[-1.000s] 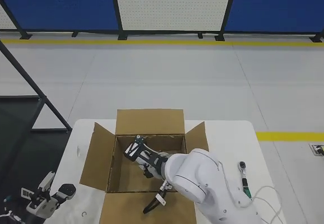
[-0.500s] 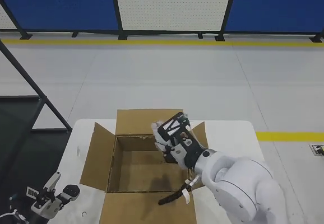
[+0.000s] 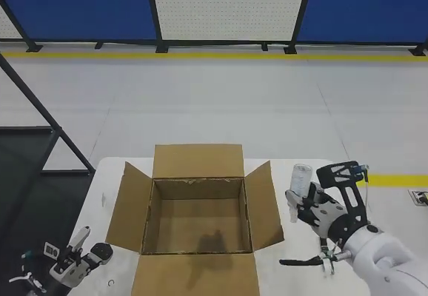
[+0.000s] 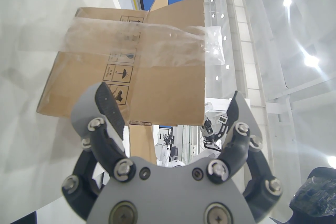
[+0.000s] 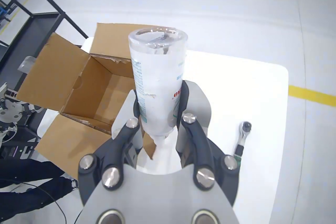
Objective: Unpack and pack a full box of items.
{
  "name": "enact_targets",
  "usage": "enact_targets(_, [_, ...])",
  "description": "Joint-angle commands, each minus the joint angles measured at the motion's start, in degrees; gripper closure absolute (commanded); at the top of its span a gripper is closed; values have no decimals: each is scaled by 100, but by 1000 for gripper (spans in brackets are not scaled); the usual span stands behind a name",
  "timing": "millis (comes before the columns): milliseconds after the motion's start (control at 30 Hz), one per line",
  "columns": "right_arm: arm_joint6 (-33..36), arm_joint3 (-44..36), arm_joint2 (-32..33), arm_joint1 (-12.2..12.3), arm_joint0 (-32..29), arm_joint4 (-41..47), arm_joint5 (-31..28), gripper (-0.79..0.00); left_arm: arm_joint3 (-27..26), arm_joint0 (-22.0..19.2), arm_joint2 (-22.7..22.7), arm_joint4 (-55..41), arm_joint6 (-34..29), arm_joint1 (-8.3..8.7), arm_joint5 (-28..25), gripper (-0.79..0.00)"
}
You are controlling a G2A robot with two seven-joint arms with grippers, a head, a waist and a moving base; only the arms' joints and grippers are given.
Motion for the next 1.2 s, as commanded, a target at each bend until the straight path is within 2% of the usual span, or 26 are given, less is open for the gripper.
enact_targets(0, [-28,87,182,16,-244,-51,108,0,-18,1,19,11,15,1,3,-785])
enact_targets(67, [-67,314,337,30,-429,-147,239,0,-32,2,27,17,35,2,8,-785])
enact_targets(300, [-465,1270,725,57,-785,579,266,0,-53,14,43,-34,156,-1,-16,-785])
enact_targets(433, [-808,2086,754,59,-918,1048,237,0,-79,41,60,-114,282,-12,-36,-785])
enact_targets(800, [-850,2145,680,64,-948,1052,165,0,-203,157,129,-43,426,-24,-89,-785])
enact_targets(1033, [175,3241,484,160,-193,953,144,0,-205,226,84,-70,486,-29,-134,-785])
enact_targets(1167, [344,3743,355,194,104,708,300,0,-198,248,78,-58,515,-30,-136,-785])
